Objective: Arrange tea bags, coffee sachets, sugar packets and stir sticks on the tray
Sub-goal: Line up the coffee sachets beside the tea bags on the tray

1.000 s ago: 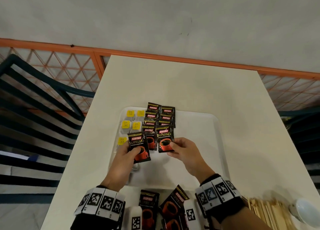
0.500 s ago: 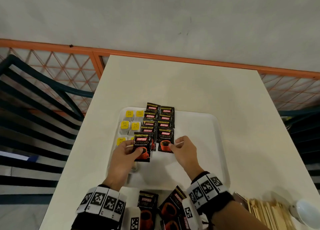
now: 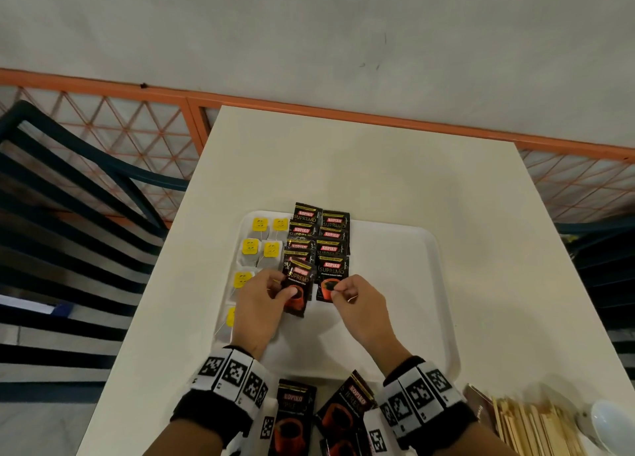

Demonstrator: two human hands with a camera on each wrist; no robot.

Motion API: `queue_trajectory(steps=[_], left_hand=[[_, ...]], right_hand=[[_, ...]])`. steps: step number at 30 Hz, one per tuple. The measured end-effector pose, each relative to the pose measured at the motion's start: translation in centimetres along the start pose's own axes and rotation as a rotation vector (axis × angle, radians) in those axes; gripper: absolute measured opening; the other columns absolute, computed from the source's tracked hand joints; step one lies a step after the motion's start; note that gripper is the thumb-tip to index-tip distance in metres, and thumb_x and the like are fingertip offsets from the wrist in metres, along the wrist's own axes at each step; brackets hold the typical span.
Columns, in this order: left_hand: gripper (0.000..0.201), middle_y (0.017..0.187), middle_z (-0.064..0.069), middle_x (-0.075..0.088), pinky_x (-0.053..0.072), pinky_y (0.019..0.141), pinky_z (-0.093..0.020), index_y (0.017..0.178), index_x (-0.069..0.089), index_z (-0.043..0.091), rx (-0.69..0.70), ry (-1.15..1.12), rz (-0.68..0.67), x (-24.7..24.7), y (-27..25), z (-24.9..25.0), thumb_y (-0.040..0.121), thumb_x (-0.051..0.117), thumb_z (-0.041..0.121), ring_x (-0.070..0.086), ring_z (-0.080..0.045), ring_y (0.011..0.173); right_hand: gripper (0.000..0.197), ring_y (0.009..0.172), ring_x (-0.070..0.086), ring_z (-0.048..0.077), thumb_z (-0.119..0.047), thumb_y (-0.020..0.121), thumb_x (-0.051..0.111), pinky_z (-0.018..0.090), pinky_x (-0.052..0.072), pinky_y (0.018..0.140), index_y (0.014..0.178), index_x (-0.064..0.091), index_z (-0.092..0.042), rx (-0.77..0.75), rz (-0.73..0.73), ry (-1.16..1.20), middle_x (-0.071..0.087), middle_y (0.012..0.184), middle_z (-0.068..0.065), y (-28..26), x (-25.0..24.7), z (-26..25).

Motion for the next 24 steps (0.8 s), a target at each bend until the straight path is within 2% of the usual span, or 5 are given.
queue_trajectory(steps=[5,12,18,21,24], left_hand=[[0.022,0.078,0.009,0.058,0.039,0.068,-0.018,0.1,0.062,0.012,0.047,0.118,0.03,-0.1,-0.1,-0.1,0.08,0.07,0.016,0.055,-0.009,0.073],[0.019,0.084,-0.005,0.062,0.043,0.069,-0.028,0.097,0.058,0.007,0.06,0.18,0.019,0.3,0.1,-0.5,0.083,0.067,0.017,0.057,-0.022,0.079],[0.024,0.098,-0.013,0.063,0.035,0.07,-0.023,0.104,0.055,0.006,0.068,0.251,-0.008,0.8,0.0,-0.4,0.086,0.062,0.021,0.056,-0.023,0.087],[0.031,0.107,-0.012,0.057,0.034,0.074,-0.021,0.114,0.053,0.005,0.075,0.276,0.009,0.4,0.0,0.4,0.089,0.057,0.022,0.052,-0.021,0.092],[0.025,0.11,-0.016,0.055,0.039,0.078,-0.025,0.113,0.054,0.003,0.091,0.257,0.049,-0.5,0.7,1.2,0.091,0.052,0.015,0.051,-0.023,0.093]], right_hand=[[0.011,0.069,0.048,0.0,-0.012,0.086,0.061,0.0,0.038,0.062,0.094,0.063,-0.006,-0.049,-0.002,-0.009,0.052,0.073,-0.015,-0.1,-0.2,-0.5],[0.01,0.068,0.048,0.0,-0.012,0.087,0.06,0.0,0.039,0.062,0.094,0.063,-0.007,-0.058,-0.009,-0.015,0.051,0.073,-0.016,-0.6,-0.6,-0.6],[0.01,0.064,0.048,0.001,-0.012,0.087,0.059,0.001,0.037,0.06,0.095,0.063,-0.007,-0.066,-0.029,-0.051,0.053,0.072,-0.012,-1.2,-0.7,-0.3],[0.014,0.07,0.046,0.003,-0.017,0.089,0.055,0.008,0.036,0.061,0.102,0.058,-0.011,-0.164,-0.1,-0.179,0.055,0.084,-0.003,-1.6,0.4,-1.4],[0.029,0.092,0.048,0.01,-0.031,0.09,0.053,0.016,0.036,0.072,0.114,0.051,-0.015,-0.275,-0.152,-0.334,0.052,0.104,-0.002,-2.2,2.7,-3.4]])
Point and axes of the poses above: each hand's wrist, its own y-axis towards the middle knuckle, its own x-axis out of the palm, z = x × y, the point moved 9 cm from there along y, towards the middle knuckle
